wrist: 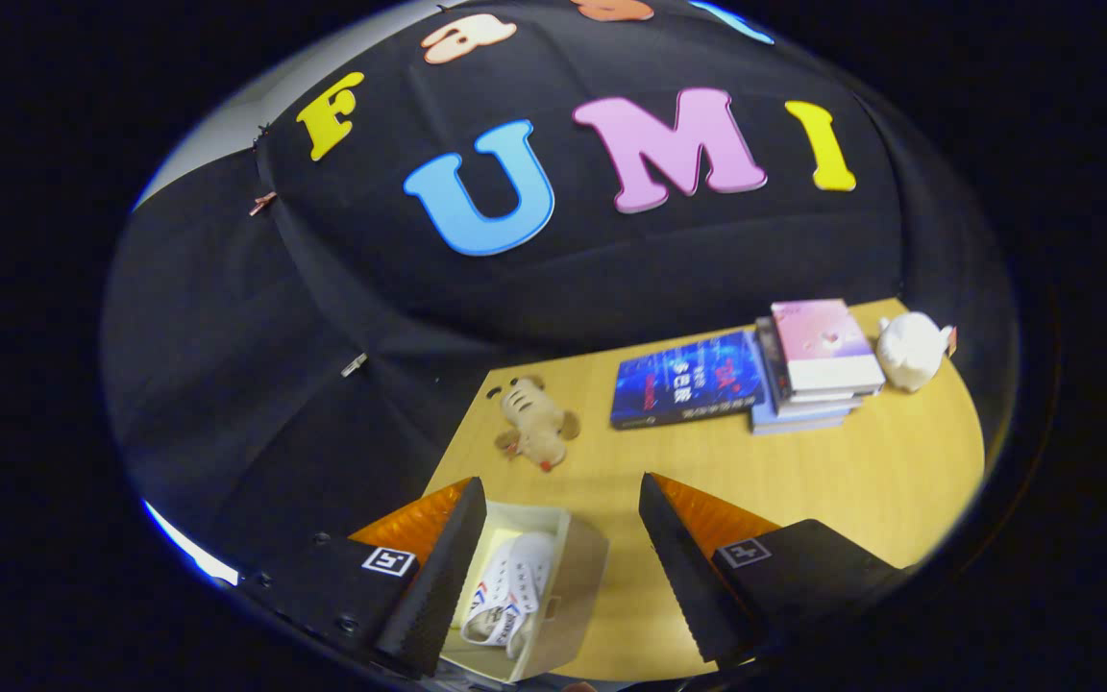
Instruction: Open the storage box then place both shoes into the box .Put the left shoe in first, then the right shoe, with the right side of both shoes facing outward in a uniform manner.
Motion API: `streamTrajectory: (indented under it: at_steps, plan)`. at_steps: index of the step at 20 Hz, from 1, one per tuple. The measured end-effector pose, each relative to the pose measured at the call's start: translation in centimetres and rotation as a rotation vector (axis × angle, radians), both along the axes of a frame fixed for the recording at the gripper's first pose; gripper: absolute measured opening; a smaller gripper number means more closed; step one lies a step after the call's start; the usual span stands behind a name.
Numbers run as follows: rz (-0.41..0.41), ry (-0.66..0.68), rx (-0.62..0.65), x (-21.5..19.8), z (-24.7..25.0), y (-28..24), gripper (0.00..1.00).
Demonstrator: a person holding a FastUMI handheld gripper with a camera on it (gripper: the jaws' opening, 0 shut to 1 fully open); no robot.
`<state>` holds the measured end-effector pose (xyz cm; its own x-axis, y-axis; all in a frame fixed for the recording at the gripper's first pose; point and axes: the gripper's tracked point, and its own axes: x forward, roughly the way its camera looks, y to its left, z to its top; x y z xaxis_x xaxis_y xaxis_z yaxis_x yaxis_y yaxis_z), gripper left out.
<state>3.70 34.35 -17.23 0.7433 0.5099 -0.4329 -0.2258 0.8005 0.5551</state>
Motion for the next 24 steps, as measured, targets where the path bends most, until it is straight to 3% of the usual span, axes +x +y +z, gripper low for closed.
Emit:
streamTrajectory:
  at_steps: [4, 10, 15, 24]
  plan:
    - [-0.13, -0.158, -0.134, 1.8, 1.2, -7.1, 0.97]
    - [-0.236, -0.264, -0.292, 0.9, 1.4, -15.3, 0.99]
    - [-0.294, -0.337, -0.339, -2.2, 2.4, -19.1, 0.99]
    - [-0.378, -0.34, -0.309, -4.9, 3.1, -23.2, 0.97]
